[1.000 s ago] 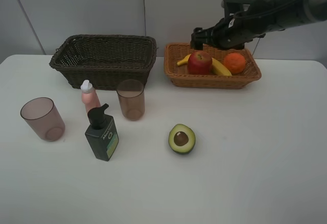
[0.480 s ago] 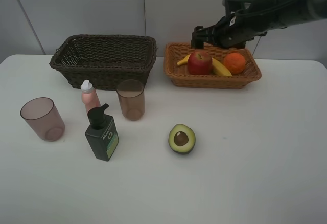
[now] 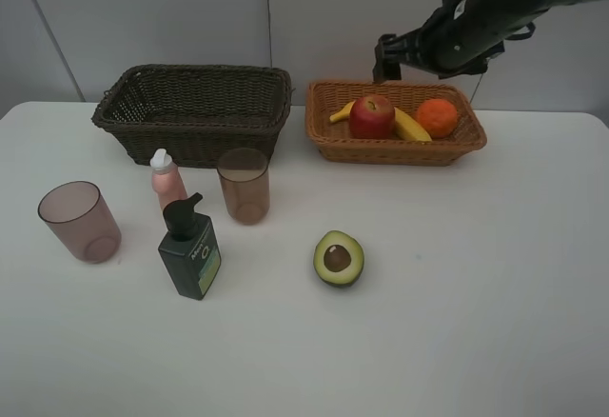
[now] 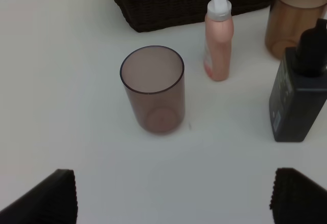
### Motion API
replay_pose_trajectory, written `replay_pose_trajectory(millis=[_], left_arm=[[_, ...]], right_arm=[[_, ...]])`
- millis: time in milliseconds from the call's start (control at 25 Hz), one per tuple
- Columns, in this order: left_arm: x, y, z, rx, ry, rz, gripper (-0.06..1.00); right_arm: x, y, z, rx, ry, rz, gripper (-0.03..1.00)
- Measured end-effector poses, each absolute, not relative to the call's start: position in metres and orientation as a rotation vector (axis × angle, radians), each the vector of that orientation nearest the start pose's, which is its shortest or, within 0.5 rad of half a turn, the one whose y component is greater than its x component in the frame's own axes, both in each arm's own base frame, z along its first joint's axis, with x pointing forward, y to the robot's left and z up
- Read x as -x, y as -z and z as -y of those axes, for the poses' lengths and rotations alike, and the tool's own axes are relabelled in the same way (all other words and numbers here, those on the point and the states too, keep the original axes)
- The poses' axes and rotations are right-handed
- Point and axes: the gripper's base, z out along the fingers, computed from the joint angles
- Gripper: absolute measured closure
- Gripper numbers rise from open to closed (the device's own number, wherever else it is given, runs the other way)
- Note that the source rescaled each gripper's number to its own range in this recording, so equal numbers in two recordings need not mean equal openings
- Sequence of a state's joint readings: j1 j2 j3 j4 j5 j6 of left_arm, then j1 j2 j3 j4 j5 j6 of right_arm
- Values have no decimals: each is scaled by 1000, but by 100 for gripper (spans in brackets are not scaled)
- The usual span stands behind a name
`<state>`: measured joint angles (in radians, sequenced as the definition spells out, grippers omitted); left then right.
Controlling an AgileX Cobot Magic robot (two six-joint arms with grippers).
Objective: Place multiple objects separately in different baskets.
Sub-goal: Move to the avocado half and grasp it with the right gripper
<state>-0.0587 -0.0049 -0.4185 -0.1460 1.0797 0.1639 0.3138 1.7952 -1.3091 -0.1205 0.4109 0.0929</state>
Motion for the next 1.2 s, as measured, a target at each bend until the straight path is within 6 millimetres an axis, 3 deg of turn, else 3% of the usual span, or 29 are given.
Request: replay_pose_trajectory(millis=[280,520,760,960,1200], left_arm=[[-1,-254,12,-239,116,-2119,-6],[-1,-254,12,-239,116,-2119,-6],[-1,-254,12,-239,116,-2119,-6],[-1,-254,12,-239,116,-2119,-6],[-1,-254,12,-239,116,-2119,-6]], right_arm=[[-342,-257,-127,571,-45,-2343,-3],[-303,-241,-142,812,-17,-2406,-3],[-278,-226,-164,953,-44,-2447,-3],[-259,-211,-177,977,-128,-2481,-3],[-251,-182,-178,876,-221,-2558,-3]])
